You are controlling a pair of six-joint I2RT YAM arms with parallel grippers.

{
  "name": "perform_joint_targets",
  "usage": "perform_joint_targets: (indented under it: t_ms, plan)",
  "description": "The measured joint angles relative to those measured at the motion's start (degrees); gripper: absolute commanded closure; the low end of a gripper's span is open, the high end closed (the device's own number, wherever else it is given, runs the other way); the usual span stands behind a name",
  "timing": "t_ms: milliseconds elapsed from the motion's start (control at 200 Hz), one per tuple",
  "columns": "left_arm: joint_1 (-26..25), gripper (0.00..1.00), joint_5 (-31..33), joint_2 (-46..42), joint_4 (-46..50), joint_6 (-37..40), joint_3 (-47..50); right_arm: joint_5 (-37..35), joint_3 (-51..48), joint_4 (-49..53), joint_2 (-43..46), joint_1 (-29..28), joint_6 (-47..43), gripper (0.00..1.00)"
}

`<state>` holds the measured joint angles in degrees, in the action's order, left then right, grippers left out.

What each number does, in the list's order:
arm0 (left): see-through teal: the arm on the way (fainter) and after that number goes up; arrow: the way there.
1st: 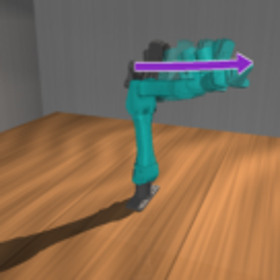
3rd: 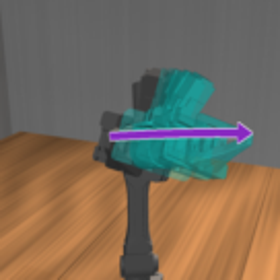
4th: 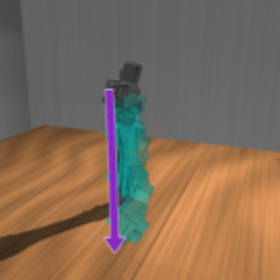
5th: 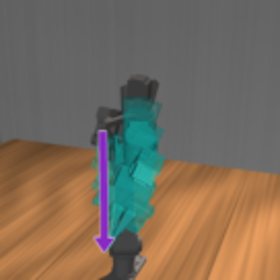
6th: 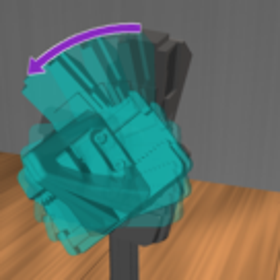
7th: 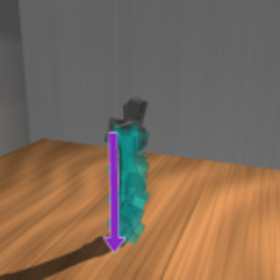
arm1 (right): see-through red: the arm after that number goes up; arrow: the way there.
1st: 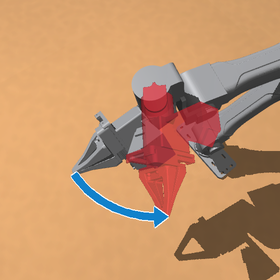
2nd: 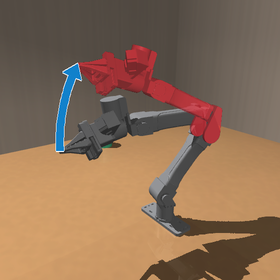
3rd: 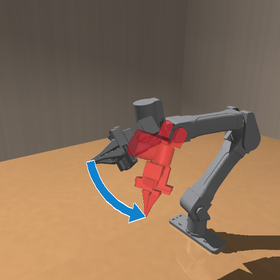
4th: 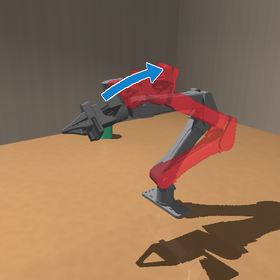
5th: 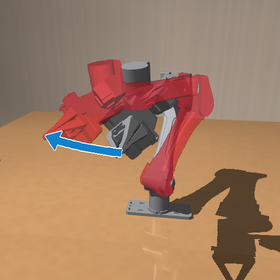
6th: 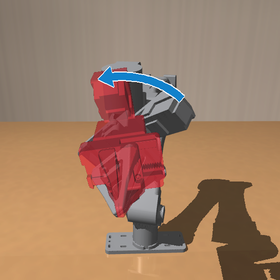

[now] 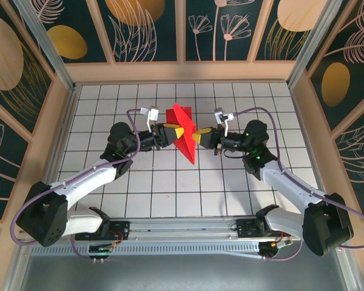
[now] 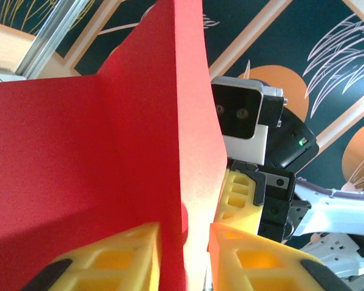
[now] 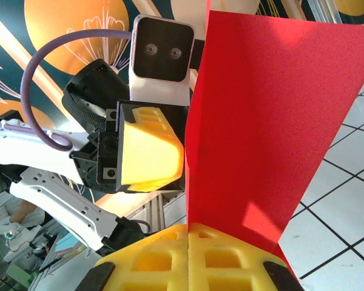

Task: Fold a paper plane with a square sheet of paper (fold left side to right side)
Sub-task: Turn over the paper at the center of the table.

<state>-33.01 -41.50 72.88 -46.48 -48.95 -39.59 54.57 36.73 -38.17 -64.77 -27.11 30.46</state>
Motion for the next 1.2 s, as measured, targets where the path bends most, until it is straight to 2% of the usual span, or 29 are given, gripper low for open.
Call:
perform_joint_targets:
  t_ms: [360,455,591,741,831,986,1201]
  plan:
    - [0.0,0.94,1.3,0.0,0.2,0.7,-0.2,-0.3,0.0,-0.5,-0.3,0.0,0.2,1.0]
    - [0.0,0.96,1.6,0.0,0.2,0.7,-0.2,-0.7,0.0,-0.2,-0.3,0.0,0.1,0.89]
    - [-0.1,0.96,2.4,-0.4,0.2,0.7,-0.2,-2.6,0.0,3.3,1.6,0.0,-0.8,0.62]
    - [-0.1,0.97,3.2,-1.0,0.2,0.7,-0.2,-8.4,-0.1,9.9,8.4,0.1,-4.2,0.35]
    - [-0.1,0.97,3.3,-1.4,0.2,0.7,-0.2,-12.2,-0.2,13.6,12.2,0.1,-5.4,0.22]
    - [-0.1,0.97,3.4,-1.5,0.0,0.6,-0.2,-15.3,-1.3,16.2,13.4,0.1,-5.8,0.15]
    - [-0.1,0.97,3.4,-1.5,0.0,0.6,-0.2,-15.1,-3.8,16.1,9.5,-1.3,-3.9,0.14]
